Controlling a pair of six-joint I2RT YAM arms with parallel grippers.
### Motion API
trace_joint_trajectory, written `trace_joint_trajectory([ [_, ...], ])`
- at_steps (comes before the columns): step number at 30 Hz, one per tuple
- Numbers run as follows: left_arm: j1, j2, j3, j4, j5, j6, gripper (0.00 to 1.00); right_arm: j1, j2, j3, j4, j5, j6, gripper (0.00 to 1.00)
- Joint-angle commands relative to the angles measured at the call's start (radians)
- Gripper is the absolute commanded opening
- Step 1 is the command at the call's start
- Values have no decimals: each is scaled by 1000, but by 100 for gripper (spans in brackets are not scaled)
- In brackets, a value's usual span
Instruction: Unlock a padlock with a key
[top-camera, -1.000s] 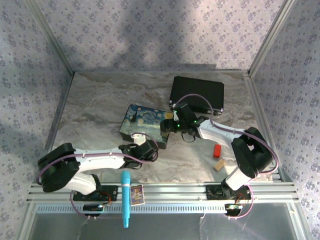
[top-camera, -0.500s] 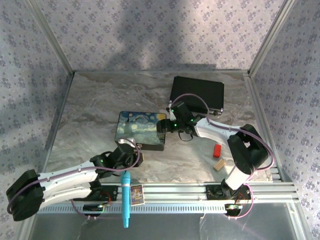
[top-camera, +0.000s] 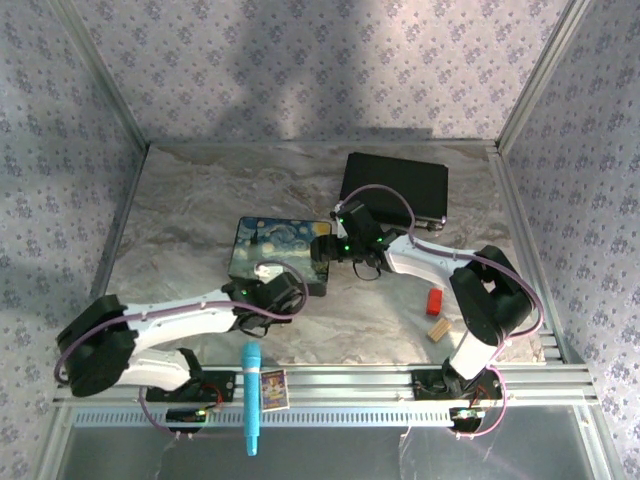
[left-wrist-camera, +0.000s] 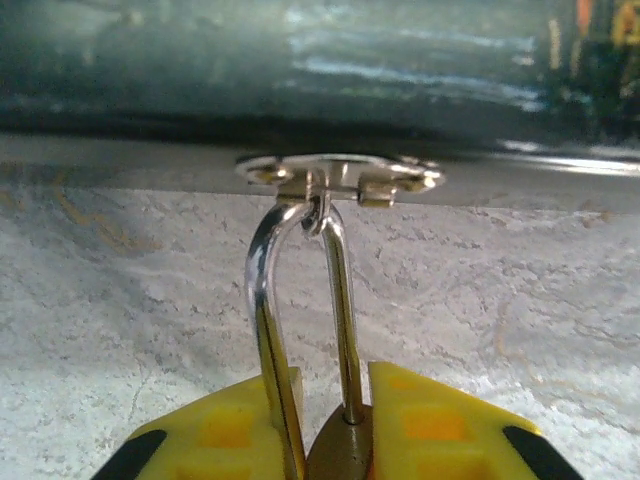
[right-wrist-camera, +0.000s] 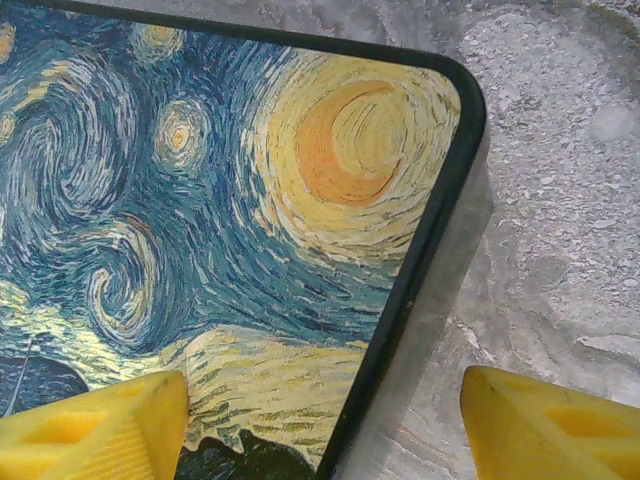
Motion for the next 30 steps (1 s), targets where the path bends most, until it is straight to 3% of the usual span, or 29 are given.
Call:
trace_joint_trajectory([
  [1,-49,90,13,-98,-71,5,21,-4,80,-61,-185,139,5,73],
  [5,-104,184,48,-95,-116,-58,29,1,83,-67,-183,139,10,73],
  [12,-150,270,123,-149,-160,-87,29,5,100,-69,-185,140,16,73],
  [17,-155,267,143,-234,-200,-112,14,9,103,-72,-182,147,20,73],
  [23,-156,326,205,-377,-248,-153,5,12,111,-70,-185,146,26,73],
  [26,-156,377,245,-459,-298,-175,6,15,113,-70,-186,146,26,73],
  [30,-163,428,275,-460,-288,-148,17,17,108,-72,-189,149,28,73],
])
